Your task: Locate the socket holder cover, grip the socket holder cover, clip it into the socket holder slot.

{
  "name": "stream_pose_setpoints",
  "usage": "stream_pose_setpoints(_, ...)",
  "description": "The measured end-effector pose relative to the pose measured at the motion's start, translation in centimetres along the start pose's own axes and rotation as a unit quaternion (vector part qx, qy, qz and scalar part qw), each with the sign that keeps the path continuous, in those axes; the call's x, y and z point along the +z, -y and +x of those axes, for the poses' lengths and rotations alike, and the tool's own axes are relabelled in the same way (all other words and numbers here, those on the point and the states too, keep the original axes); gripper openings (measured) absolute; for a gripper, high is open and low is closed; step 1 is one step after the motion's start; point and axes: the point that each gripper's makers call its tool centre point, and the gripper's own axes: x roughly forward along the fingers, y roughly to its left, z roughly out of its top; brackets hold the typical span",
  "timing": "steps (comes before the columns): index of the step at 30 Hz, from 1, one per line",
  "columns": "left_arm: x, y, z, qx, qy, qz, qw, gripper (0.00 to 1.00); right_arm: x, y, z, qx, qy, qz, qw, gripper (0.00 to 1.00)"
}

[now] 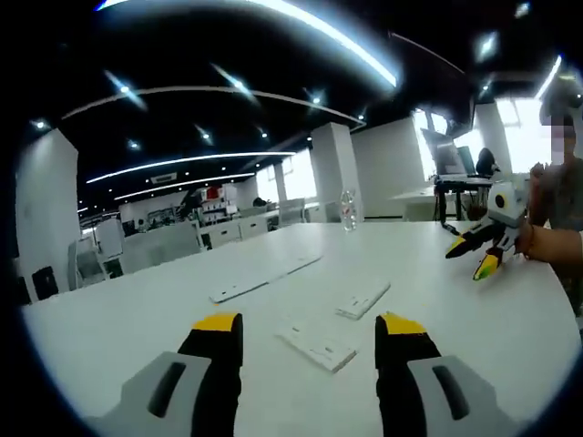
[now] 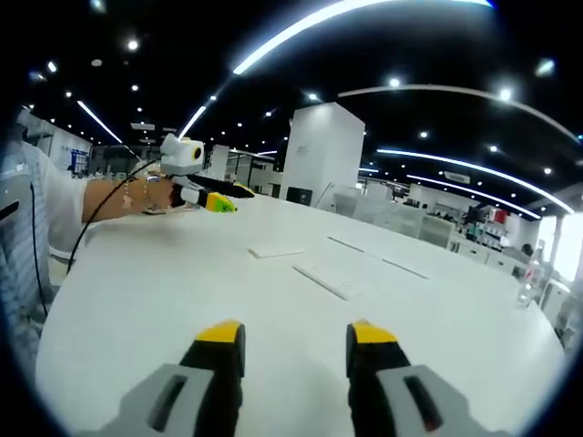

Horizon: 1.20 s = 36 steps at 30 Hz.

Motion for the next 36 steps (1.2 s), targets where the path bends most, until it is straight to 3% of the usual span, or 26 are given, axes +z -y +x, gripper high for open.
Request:
stream_pose_setpoints(2, 1.5, 0.8, -1.2, -0.009, 0.026, -0.014, 0.9995, 0.59, 0.0, 0.1, 0.0, -0.002, 0.001, 0.000, 1.0000, 0.45)
stream_pose_setpoints(7, 2.8, 2.5, -4.3, -0.027, 0.064, -0.062, 0.9957, 0.61, 0.4, 0.2, -0.3, -0.004, 0.009, -0.004, 0.9999, 0.46)
stream_pose_setpoints(13, 1.7, 4.4, -6.7, -0.037, 0.079, -0.063, 0.9942, 0.61, 1.3, 0.3, -0.9, -0.003, 0.031, 0.014, 0.9994, 0.46)
stream_pose_setpoints(15, 1.0, 5.5, -7.3, -0.049, 0.090, -0.085, 0.9911, 0.61, 2.5, -0.5, -1.0, 0.010, 0.048, 0.015, 0.9987, 0.46)
stream_pose_setpoints(19, 0.6, 5.8, -8.4, -0.052, 0.116, -0.132, 0.9831, 0.61, 4.3, -2.7, -1.6, 0.054, 0.089, 0.022, 0.9943, 0.46)
stream_pose_setpoints(24, 0.2, 5.7, -9.8, -0.054, 0.125, -0.123, 0.9830, 0.61, 3.7, -3.2, -2.0, 0.068, 0.115, 0.061, 0.9892, 0.45)
stream_pose_setpoints(25, 0.2, 5.6, -10.0, -0.052, 0.130, -0.121, 0.9827, 0.61, 3.2, -2.7, -2.3, 0.052, 0.094, 0.037, 0.9935, 0.45)
stream_pose_setpoints(26, 0.2, 5.4, -10.1, -0.049, 0.130, -0.123, 0.9826, 0.61, 3.2, -2.6, -2.4, 0.047, 0.099, 0.034, 0.9934, 0.45)
stream_pose_setpoints(30, -0.4, 4.5, -9.8, -0.033, 0.121, -0.143, 0.9818, 0.61, 3.5, -1.8, -2.9, 0.032, 0.118, 0.062, 0.9906, 0.45)
stream_pose_setpoints(36, -1.1, 4.8, -9.5, -0.029, 0.104, -0.134, 0.9851, 0.65, 3.2, -1.3, -2.9, 0.016, 0.112, 0.067, 0.9913, 0.44)
